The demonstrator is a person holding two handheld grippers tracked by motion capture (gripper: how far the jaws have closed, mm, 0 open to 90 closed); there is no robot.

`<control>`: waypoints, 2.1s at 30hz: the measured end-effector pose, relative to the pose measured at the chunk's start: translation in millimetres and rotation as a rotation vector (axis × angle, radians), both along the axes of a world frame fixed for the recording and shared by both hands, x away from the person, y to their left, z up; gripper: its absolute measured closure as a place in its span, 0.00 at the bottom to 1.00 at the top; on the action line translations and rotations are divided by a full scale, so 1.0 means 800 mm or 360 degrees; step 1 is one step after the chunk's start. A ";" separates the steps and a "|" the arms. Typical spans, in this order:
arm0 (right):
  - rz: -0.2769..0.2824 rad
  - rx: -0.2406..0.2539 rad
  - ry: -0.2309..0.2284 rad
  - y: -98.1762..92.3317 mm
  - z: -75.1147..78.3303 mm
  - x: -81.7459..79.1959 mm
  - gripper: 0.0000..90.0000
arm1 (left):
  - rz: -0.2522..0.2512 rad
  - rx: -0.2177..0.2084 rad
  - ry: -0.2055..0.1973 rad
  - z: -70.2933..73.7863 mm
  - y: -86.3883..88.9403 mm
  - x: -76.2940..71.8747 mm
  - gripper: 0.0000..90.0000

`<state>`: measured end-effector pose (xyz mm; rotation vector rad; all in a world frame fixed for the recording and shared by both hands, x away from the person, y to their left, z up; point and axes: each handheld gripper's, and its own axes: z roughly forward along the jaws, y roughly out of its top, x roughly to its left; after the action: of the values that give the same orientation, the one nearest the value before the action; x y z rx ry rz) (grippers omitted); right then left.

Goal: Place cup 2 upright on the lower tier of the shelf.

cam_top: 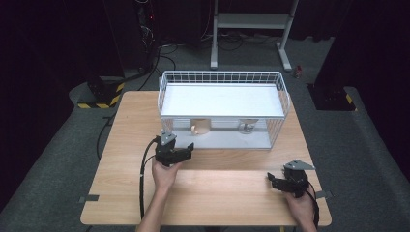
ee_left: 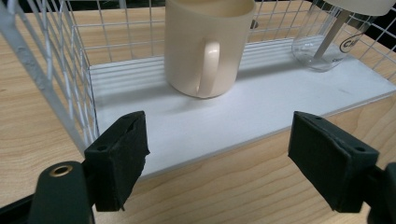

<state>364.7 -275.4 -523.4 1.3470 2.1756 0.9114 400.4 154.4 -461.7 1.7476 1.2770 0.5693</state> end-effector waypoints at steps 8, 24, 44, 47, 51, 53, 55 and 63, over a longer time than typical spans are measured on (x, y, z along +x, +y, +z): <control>0.0000 0.0000 0.0000 0.000 0.000 0.000 0.25 | 0.0003 -0.0011 -0.0010 0.000 0.007 -0.009 0.22; 0.0000 0.0000 0.0001 0.000 0.000 0.000 0.25 | -0.0004 -0.0075 0.0002 0.004 0.025 -0.028 0.22; -0.0005 0.0001 0.0004 0.000 0.000 0.000 0.25 | 0.0009 -0.0047 0.0004 0.004 0.041 -0.049 0.22; -0.0003 0.0001 0.0002 0.000 0.000 0.000 0.25 | 0.0014 -0.0035 0.0000 0.003 0.044 -0.051 0.22; -0.0001 -0.0001 0.0000 0.000 0.000 0.000 0.25 | 0.0023 -0.0015 0.0000 0.002 0.047 -0.056 0.22; -0.0001 -0.0001 0.0000 0.000 0.000 0.000 0.25 | 0.0028 -0.0005 0.0001 0.002 0.048 -0.058 0.22; -0.0005 0.0001 0.0004 0.000 0.000 0.000 0.25 | 0.0031 0.0006 0.0003 0.001 0.050 -0.060 0.22; -0.0004 0.0000 0.0003 0.000 0.000 0.000 0.25 | 0.0060 0.0021 0.0011 -0.004 0.059 -0.068 0.22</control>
<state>364.5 -275.2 -523.3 1.3507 2.1746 0.9095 346.1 201.3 -465.2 1.7412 1.3164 0.5950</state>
